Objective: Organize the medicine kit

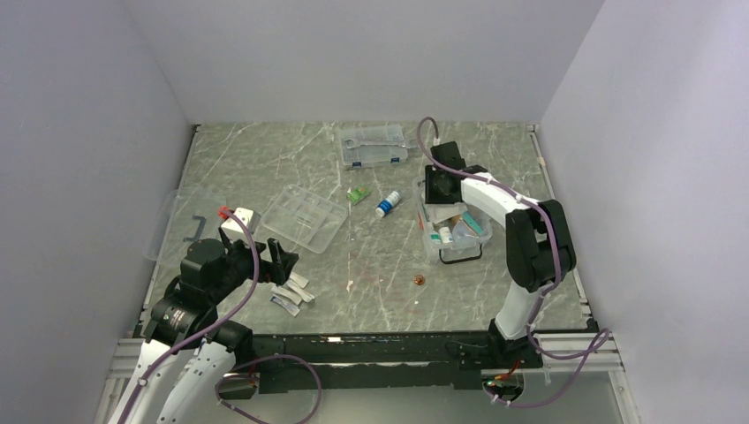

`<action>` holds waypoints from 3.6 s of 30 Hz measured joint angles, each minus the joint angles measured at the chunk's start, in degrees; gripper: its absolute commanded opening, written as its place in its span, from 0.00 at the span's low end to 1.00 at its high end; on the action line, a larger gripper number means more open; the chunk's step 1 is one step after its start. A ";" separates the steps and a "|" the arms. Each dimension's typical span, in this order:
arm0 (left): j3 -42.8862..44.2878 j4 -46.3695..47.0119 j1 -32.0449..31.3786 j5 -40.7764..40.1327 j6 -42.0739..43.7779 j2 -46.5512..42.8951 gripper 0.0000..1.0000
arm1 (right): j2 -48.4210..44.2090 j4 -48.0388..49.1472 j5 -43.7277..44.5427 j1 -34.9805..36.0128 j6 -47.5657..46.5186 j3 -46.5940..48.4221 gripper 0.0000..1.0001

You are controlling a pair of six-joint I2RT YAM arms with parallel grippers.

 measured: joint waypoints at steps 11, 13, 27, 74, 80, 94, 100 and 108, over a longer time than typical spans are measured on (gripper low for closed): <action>0.00 0.02 0.04 0.00 0.00 0.00 0.99 | -9.40 -3.21 3.32 -0.02 -0.92 3.02 0.52; 0.00 0.02 0.04 0.00 0.00 0.00 0.99 | -11.19 -3.65 3.28 -0.02 -1.03 3.43 0.53; 0.00 -0.02 0.04 -2.05 -0.87 0.22 0.99 | -26.64 -4.17 -4.96 2.45 -1.99 3.93 0.63; 0.72 -1.27 0.11 -7.56 -2.03 11.63 0.99 | 2.03 -7.08 2.05 24.15 12.57 22.03 0.86; 0.72 -1.27 0.11 -7.54 -2.03 11.17 0.99 | 5.75 -8.63 5.27 24.15 21.27 20.52 0.82; 0.72 -1.25 0.11 -6.01 -2.01 11.45 0.99 | 11.15 -16.37 19.52 24.17 40.81 25.35 0.80; 0.72 -1.25 0.09 -5.66 -1.97 11.56 0.99 | 15.45 -21.99 23.12 24.17 46.14 28.98 0.81; 0.72 -1.25 0.09 -5.55 -1.92 11.56 0.98 | 21.35 -26.27 25.42 24.11 49.03 34.97 0.82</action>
